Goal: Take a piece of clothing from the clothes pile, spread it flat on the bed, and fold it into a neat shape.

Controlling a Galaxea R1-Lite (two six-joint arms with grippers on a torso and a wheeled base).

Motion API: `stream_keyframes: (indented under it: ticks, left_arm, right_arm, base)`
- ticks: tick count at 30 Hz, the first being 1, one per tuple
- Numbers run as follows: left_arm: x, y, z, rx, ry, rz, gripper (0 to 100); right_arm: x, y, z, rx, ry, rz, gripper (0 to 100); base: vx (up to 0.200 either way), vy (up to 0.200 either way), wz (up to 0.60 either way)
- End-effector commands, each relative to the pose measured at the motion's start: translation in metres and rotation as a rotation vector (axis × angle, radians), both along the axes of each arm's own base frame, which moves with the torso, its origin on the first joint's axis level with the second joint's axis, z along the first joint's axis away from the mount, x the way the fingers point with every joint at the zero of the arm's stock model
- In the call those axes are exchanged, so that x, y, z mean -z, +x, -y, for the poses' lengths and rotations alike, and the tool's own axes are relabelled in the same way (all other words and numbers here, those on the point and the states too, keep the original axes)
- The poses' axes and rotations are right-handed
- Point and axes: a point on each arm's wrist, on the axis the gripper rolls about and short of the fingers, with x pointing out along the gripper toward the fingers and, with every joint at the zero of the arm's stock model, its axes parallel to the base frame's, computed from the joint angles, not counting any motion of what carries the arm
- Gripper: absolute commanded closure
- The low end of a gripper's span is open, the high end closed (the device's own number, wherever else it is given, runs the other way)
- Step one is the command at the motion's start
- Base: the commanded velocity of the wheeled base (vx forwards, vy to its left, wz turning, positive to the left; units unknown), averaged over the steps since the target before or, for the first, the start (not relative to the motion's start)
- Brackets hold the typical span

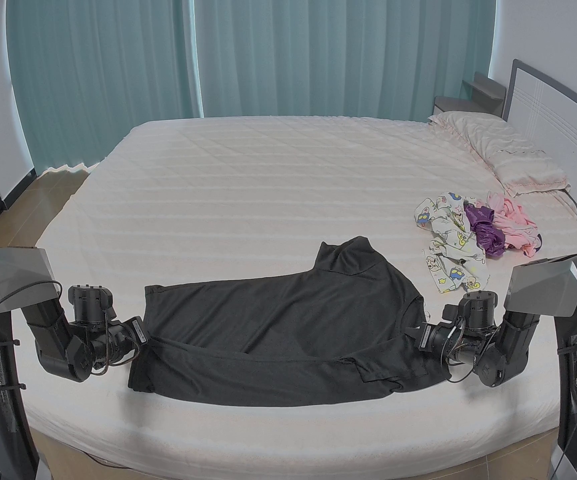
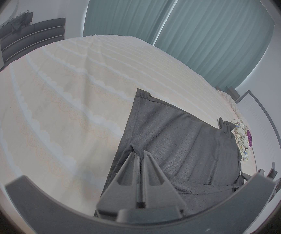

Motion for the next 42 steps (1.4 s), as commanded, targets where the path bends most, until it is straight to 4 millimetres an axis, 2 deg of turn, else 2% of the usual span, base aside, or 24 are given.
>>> stream_keyframes:
  ticks: [1, 4, 7, 14, 18, 26, 34, 35, 36, 42]
  left_arm:
    - [0.001, -0.001, 0.0, -0.001, 0.0, -0.005, 100]
    - [0.001, -0.001, 0.0, -0.002, 0.001, -0.005, 100]
    - [0.003, -0.001, 0.0, -0.002, 0.001, -0.01, 100]
    - [0.008, 0.0, 0.0, -0.005, 0.005, -0.024, 100]
    - [0.009, 0.0, 0.0, -0.002, 0.003, -0.025, 100]
    - [0.014, 0.001, 0.0, -0.003, 0.001, -0.036, 100]
    - [0.016, 0.003, 0.0, -0.003, 0.001, -0.034, 100]
    - [0.016, 0.003, 0.0, -0.003, 0.001, -0.034, 0]
    - [0.017, 0.003, 0.0, -0.003, -0.001, -0.038, 0]
    - [0.017, 0.003, -0.002, -0.006, -0.002, -0.037, 0]
  right_arm:
    - [-0.008, 0.001, 0.004, 0.011, 0.006, 0.028, 100]
    - [-0.011, 0.002, 0.005, 0.014, 0.007, 0.036, 100]
    - [-0.026, 0.006, 0.013, 0.042, 0.02, 0.077, 100]
    - [-0.029, 0.011, 0.018, 0.061, 0.022, 0.099, 100]
    - [-0.027, 0.016, 0.018, 0.064, 0.021, 0.103, 100]
    - [-0.01, 0.015, 0.013, 0.051, 0.015, 0.065, 100]
    - [-0.005, 0.017, 0.013, 0.058, 0.012, 0.06, 100]
    - [-0.005, 0.017, 0.013, 0.058, 0.012, 0.06, 100]
    - [-0.004, 0.017, 0.013, 0.055, 0.012, 0.057, 0]
    - [-0.003, 0.014, 0.013, 0.059, 0.01, 0.048, 0]
  base:
    - [0.0, 0.0, 0.0]
    - [0.0, 0.0, 0.0]
    - [0.0, 0.0, 0.0]
    - [0.0, 0.0, 0.0]
    - [0.0, 0.0, 0.0]
    - [0.0, 0.0, 0.0]
    - [0.0, 0.0, 0.0]
    - [0.0, 0.0, 0.0]
    - [0.0, 0.0, 0.0]
    - [0.0, 0.0, 0.0]
